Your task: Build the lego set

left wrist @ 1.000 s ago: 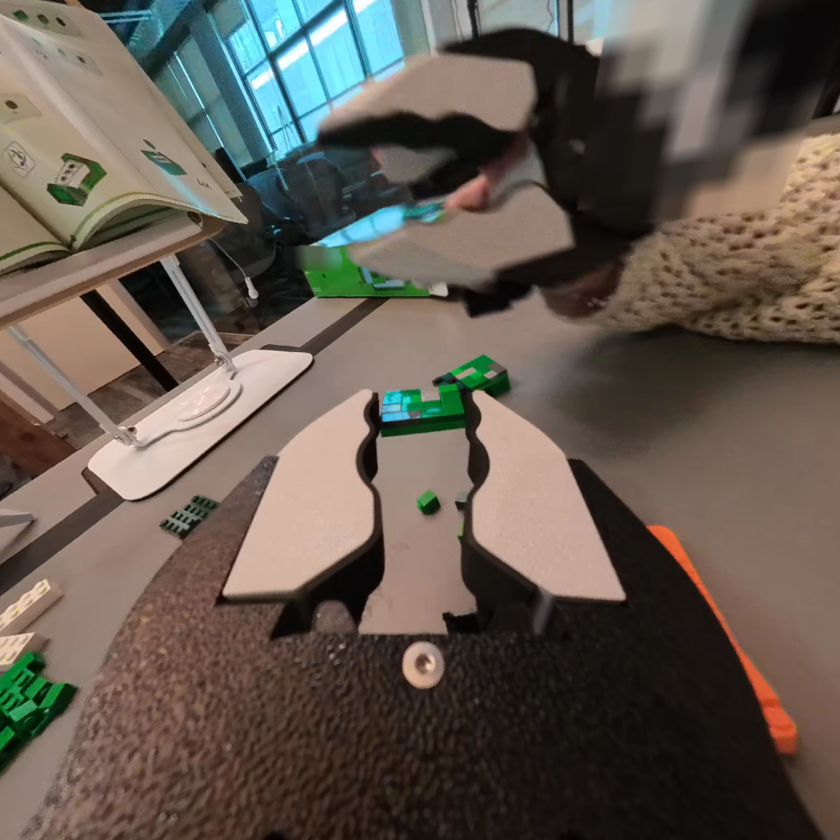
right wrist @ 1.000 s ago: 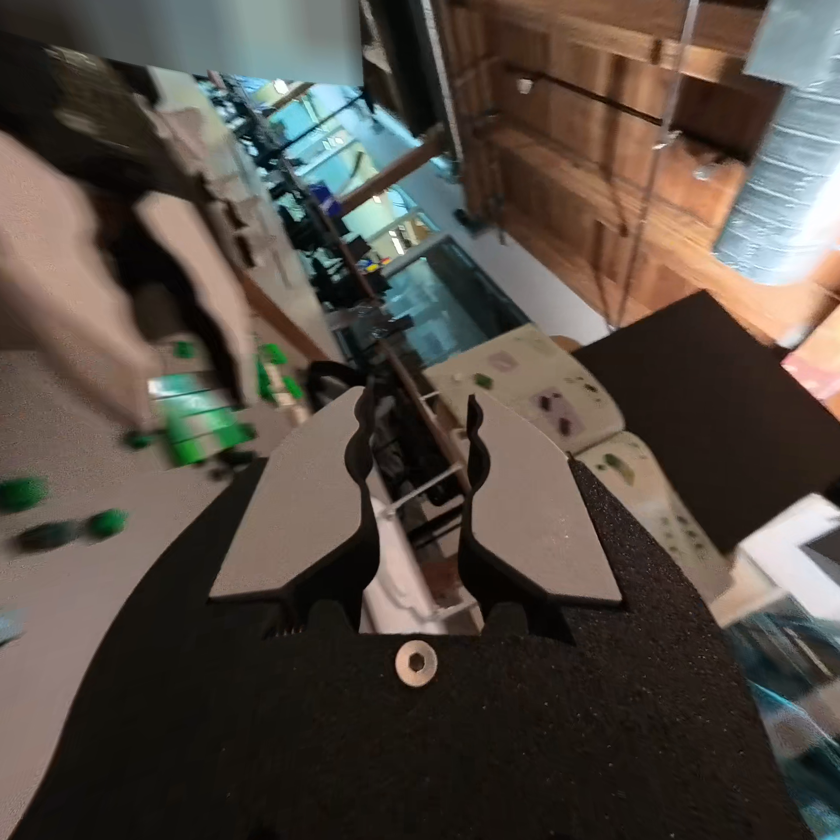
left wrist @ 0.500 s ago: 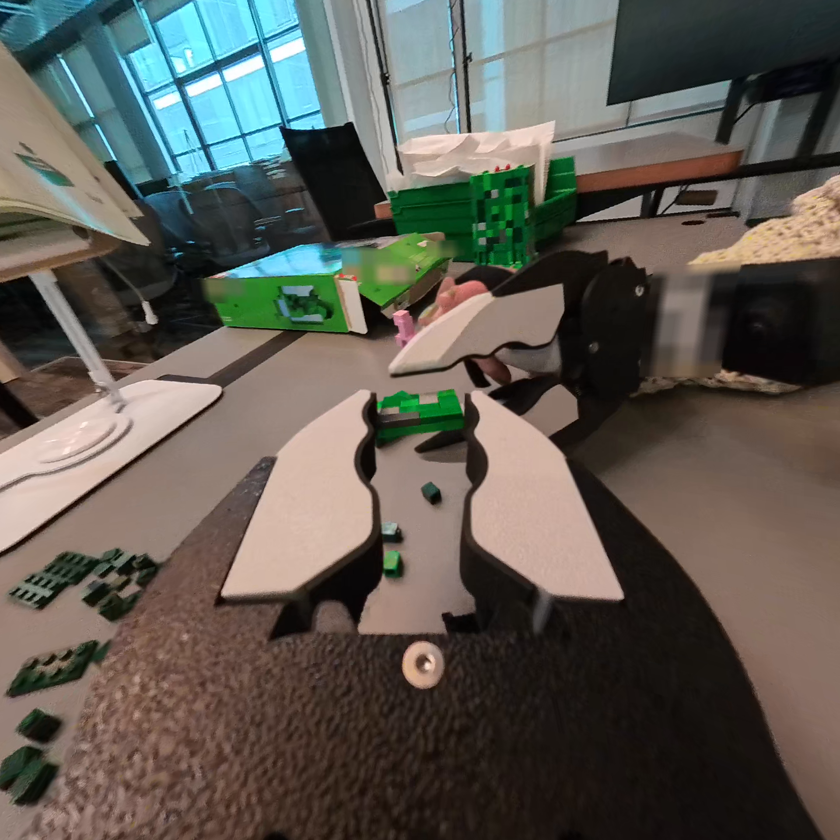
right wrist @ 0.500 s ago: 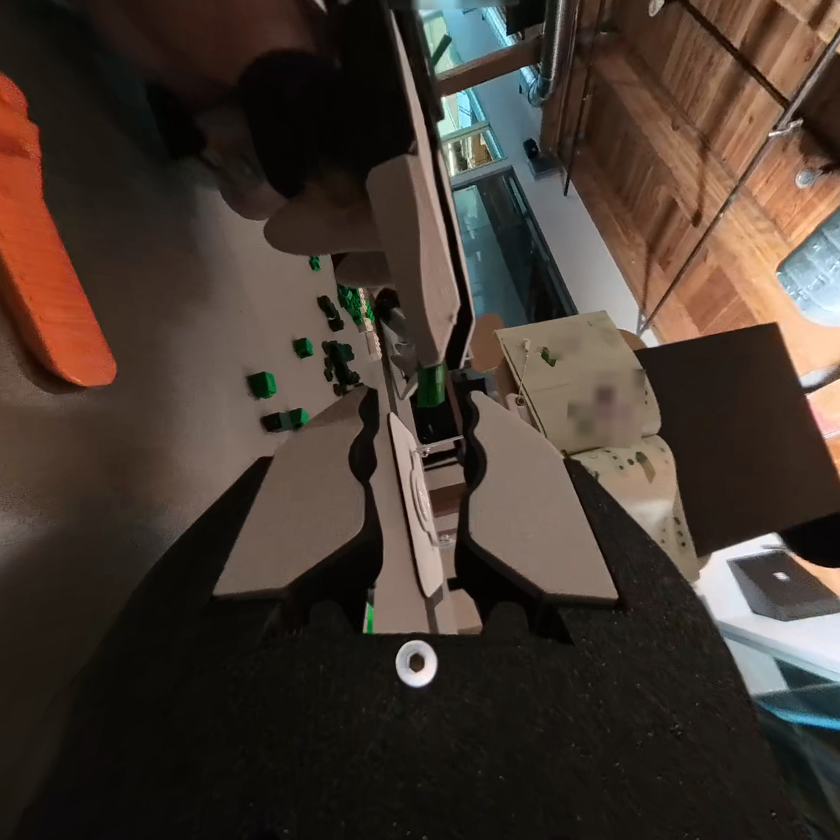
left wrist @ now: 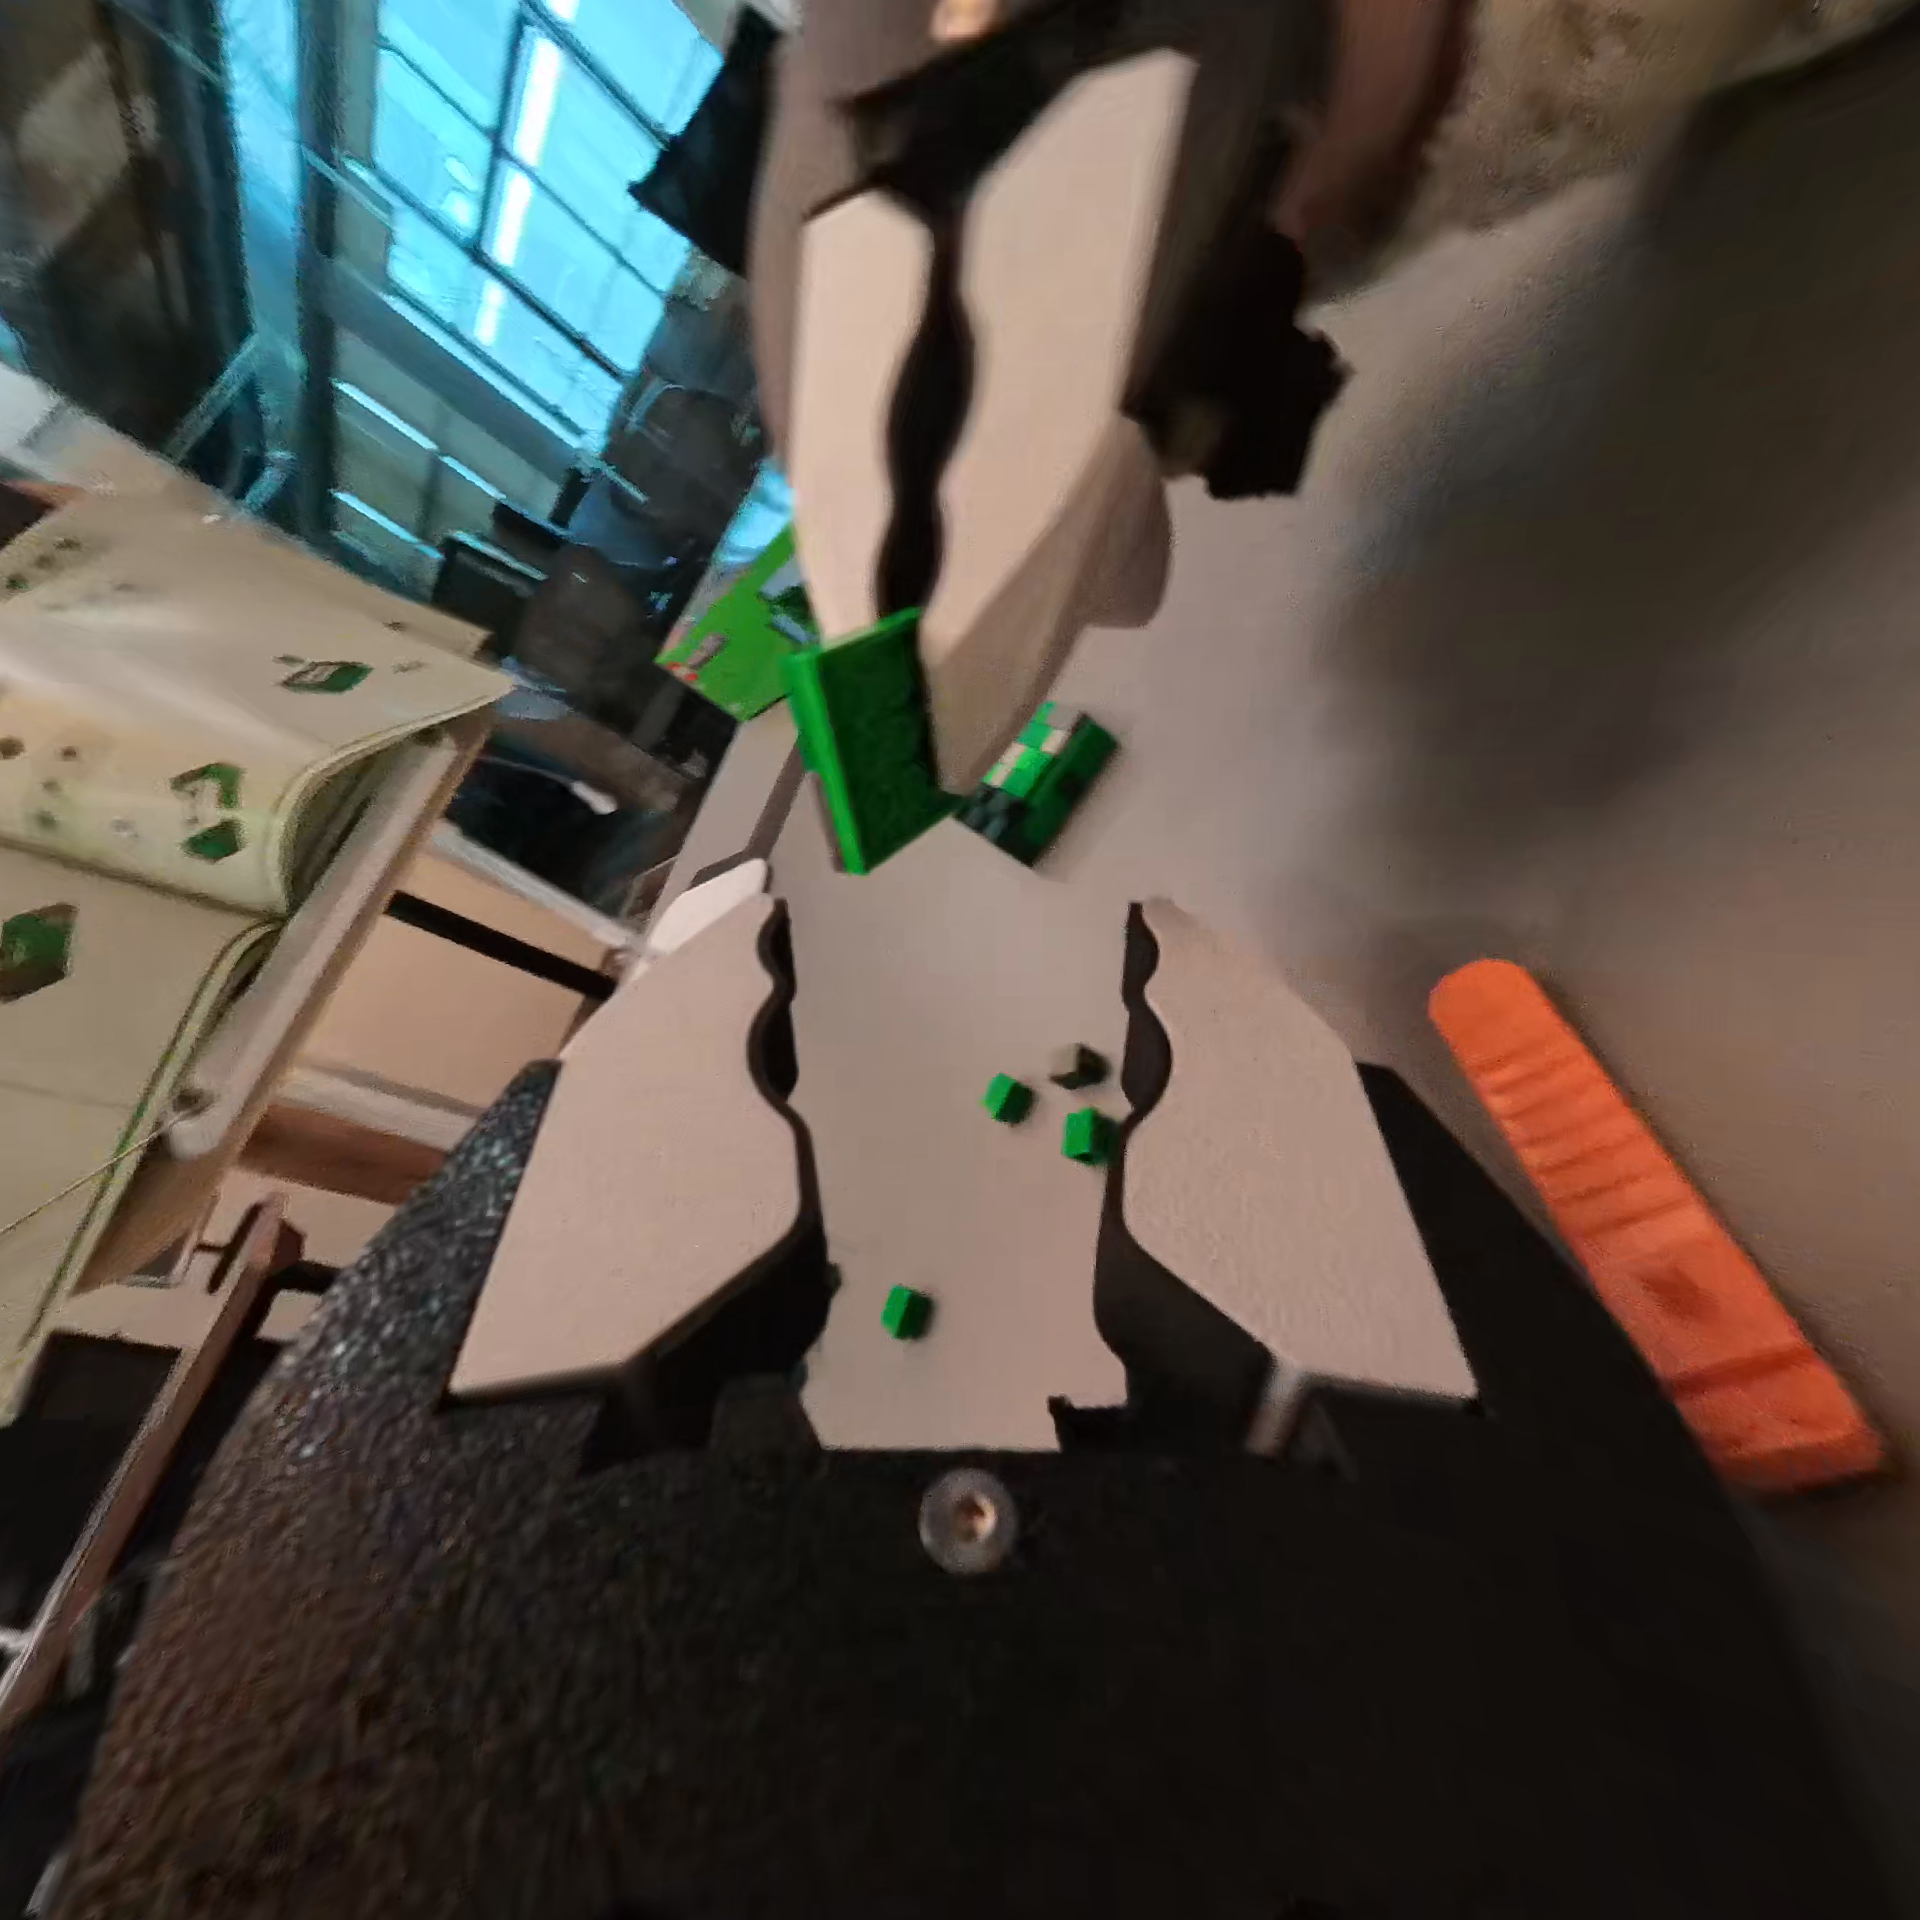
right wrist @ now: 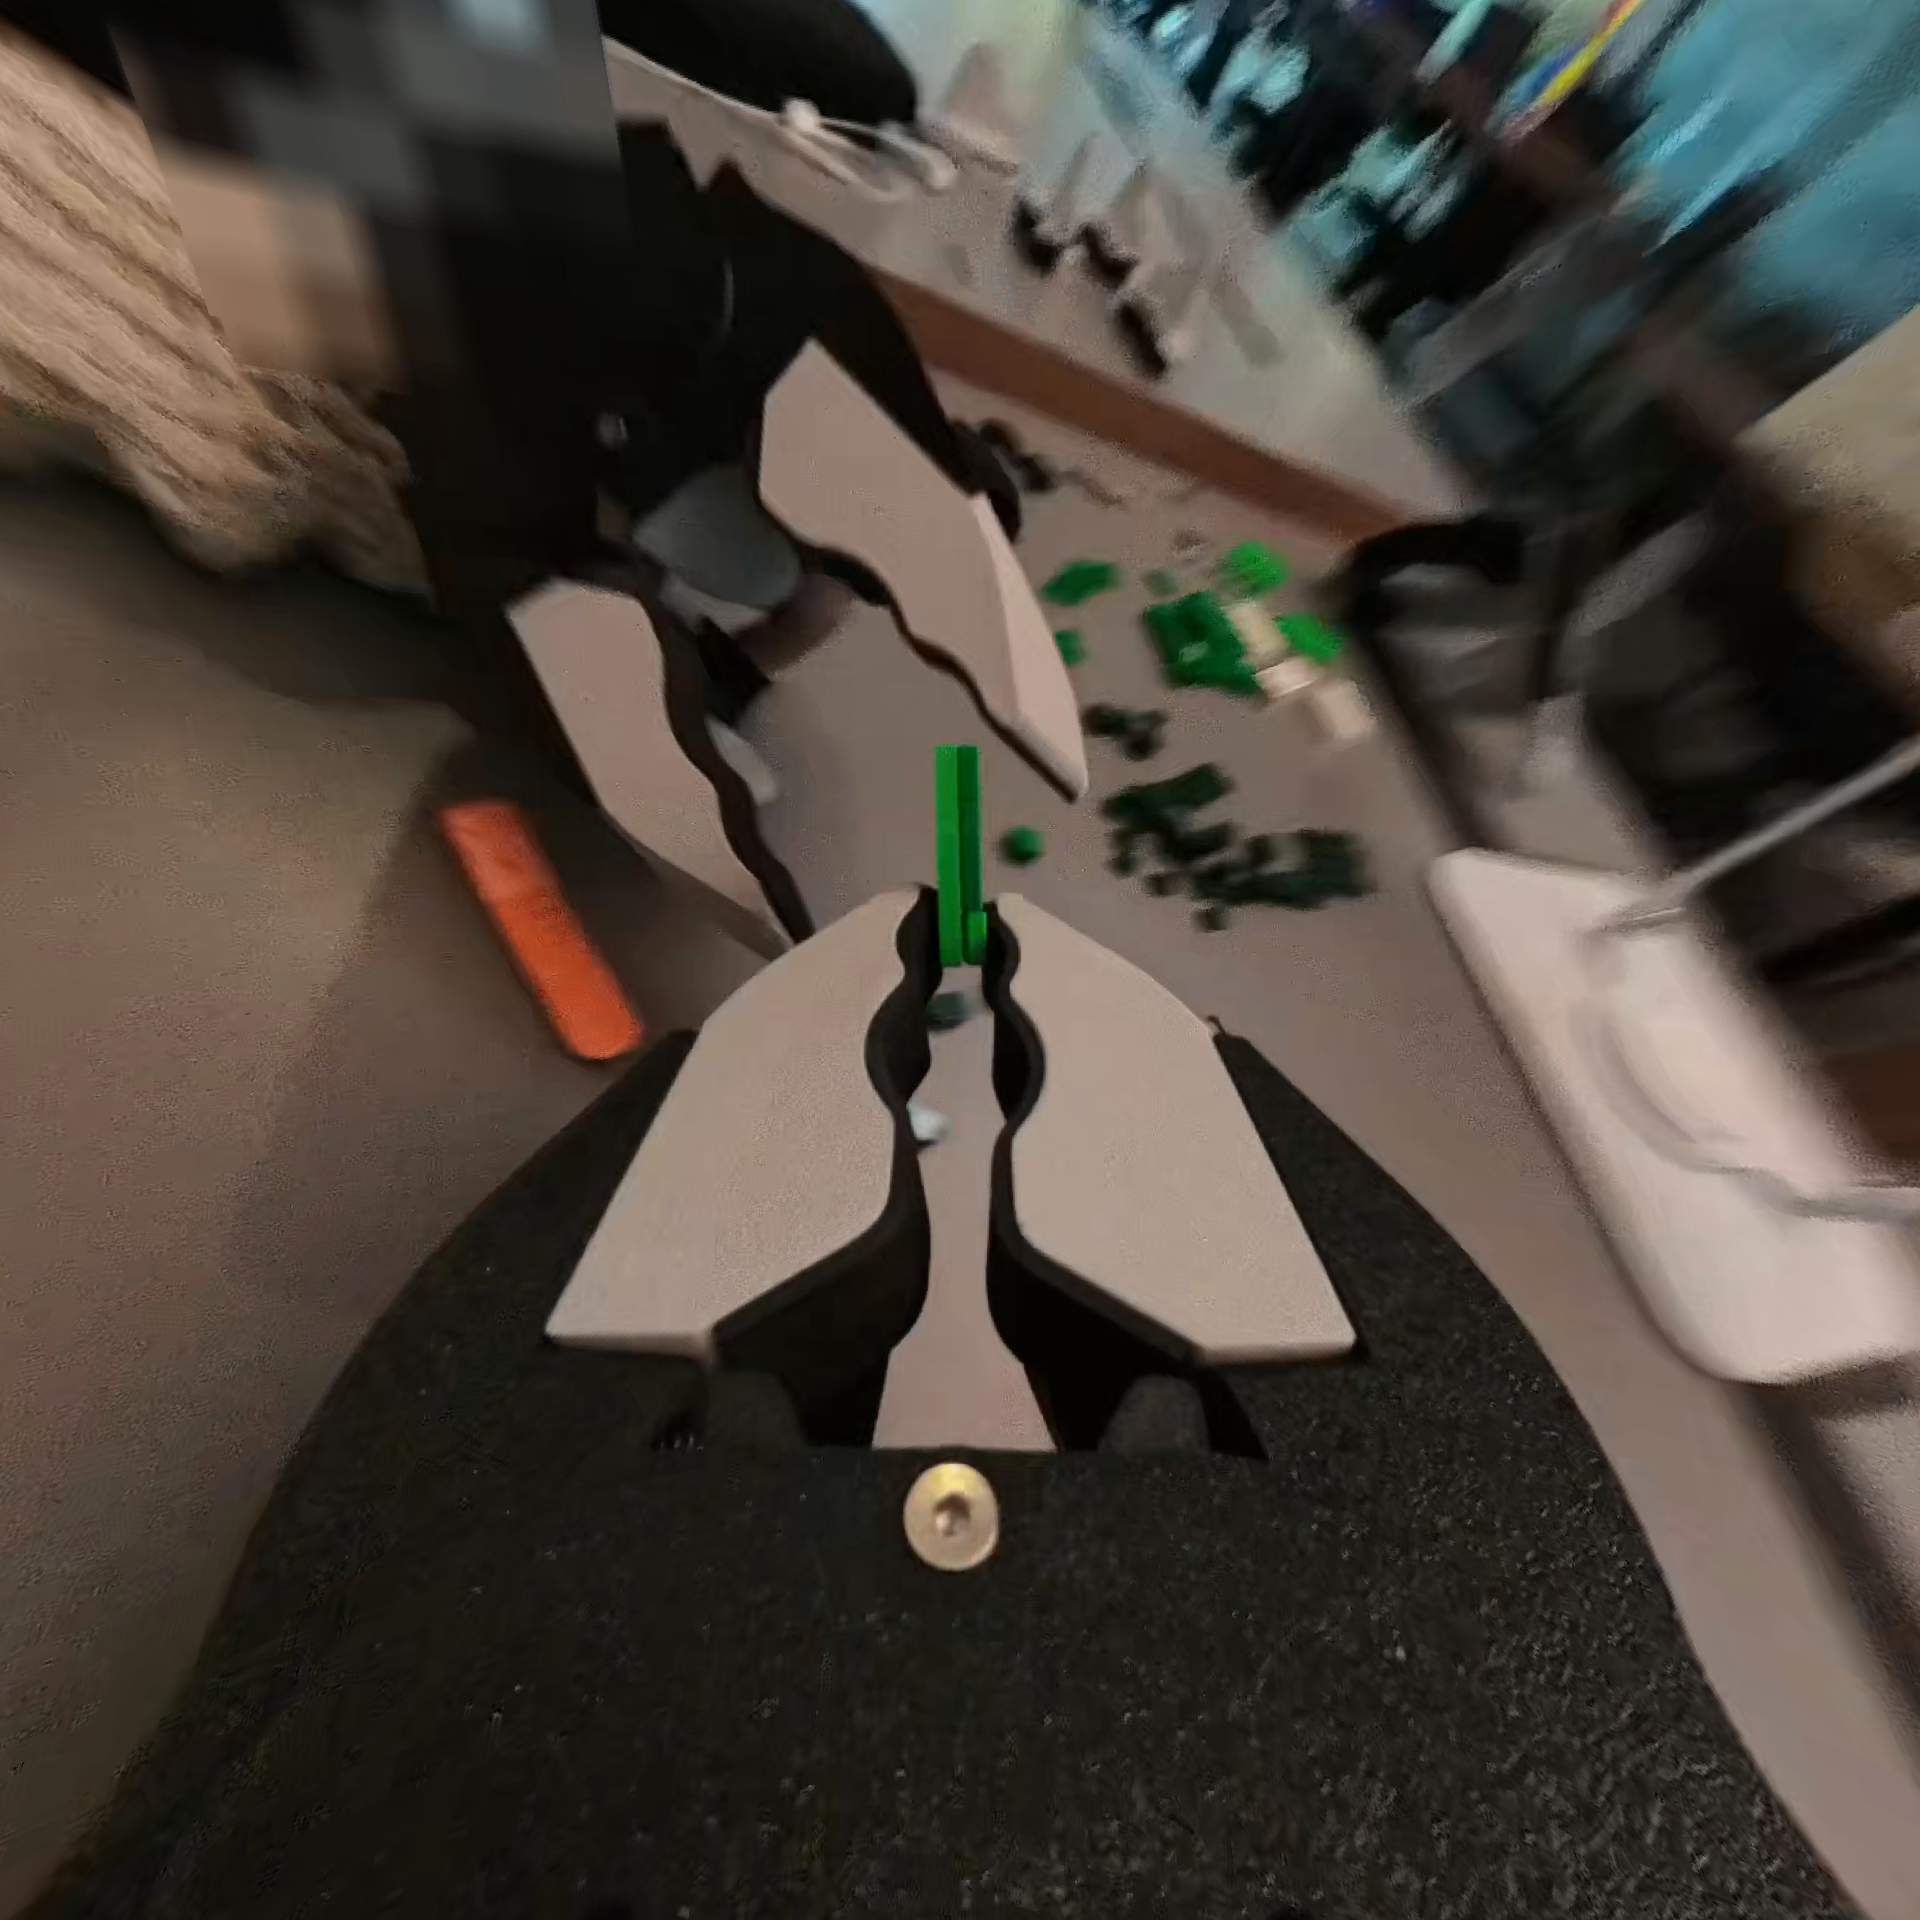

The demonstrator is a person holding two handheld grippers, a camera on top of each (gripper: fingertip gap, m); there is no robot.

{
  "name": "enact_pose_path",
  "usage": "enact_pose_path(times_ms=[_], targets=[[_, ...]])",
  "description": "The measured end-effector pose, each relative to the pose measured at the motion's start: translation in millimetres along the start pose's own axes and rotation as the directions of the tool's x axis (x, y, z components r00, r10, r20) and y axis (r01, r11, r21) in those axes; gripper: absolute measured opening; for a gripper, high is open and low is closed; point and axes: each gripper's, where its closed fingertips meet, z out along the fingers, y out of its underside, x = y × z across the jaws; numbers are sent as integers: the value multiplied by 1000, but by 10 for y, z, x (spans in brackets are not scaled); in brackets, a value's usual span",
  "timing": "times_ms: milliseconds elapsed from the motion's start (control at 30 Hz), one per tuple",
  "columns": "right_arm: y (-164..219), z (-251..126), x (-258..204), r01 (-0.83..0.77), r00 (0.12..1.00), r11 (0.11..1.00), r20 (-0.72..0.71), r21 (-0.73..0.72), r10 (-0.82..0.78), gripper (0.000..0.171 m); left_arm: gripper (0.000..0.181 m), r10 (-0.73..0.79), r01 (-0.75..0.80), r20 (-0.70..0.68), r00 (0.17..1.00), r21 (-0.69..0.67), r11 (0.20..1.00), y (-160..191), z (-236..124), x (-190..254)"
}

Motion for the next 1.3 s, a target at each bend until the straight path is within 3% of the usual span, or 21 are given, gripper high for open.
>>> enact_pose_path(times_ms=[67, 133, 233, 367, 600, 700, 833, 933, 1033, 1133, 1300], targets=[[4, -34, -131, -200, 960, 979, 194, -45, 204, 6, 61, 8, -8, -44, 999, -1, 1000, -38, 31, 108], [15, -106, -270, -345, 865, 933, 350, -103, 358, 6, 63, 25, -24, -30, 999, 23, 999, -101, 34, 117], [139, -191, -415, -446, 734, 864, 457, -233, 502, 6, 57, 89, -89, 3, 996, 68, 994, -208, -6, 102], [186, -269, -605, -467, 613, 818, 545, -335, 573, 6, 46, 265, -263, -14, 964, 106, 959, -333, -56, 253], [254, -299, -777, -420, 562, 805, 577, -419, 593, 7, 52, 372, -350, -99, 923, 186, 918, -446, -70, 532], [240, -323, -837, -414, 531, 800, 599, -433, 599, 7, 37, 408, -380, -116, 906, 204, 902, -465, -80, 606], [273, -310, -834, -410, 542, 798, 586, -441, 602, 7, 36, 429, -403, -115, 896, 192, 895, -444, -69, 627], [171, -247, -634, -510, 566, 772, 529, -378, 633, 29, 36, 366, -343, -122, 923, 171, 923, -403, -60, 569], [58, -286, -363, -553, 650, 799, 477, -236, 591, 37, 36, 245, -229, -136, 960, 120, 966, -281, -74, 436], [144, -309, -99, -515, 772, 841, 334, -170, 540, 39, 36, 78, -74, -184, 980, 33, 997, -51, -145, 294], [247, -171, 274, -408, 904, 908, 99, -96, 416, 36, 36, -200, 192, -162, 966, -67, 979, 375, -378, -60]])
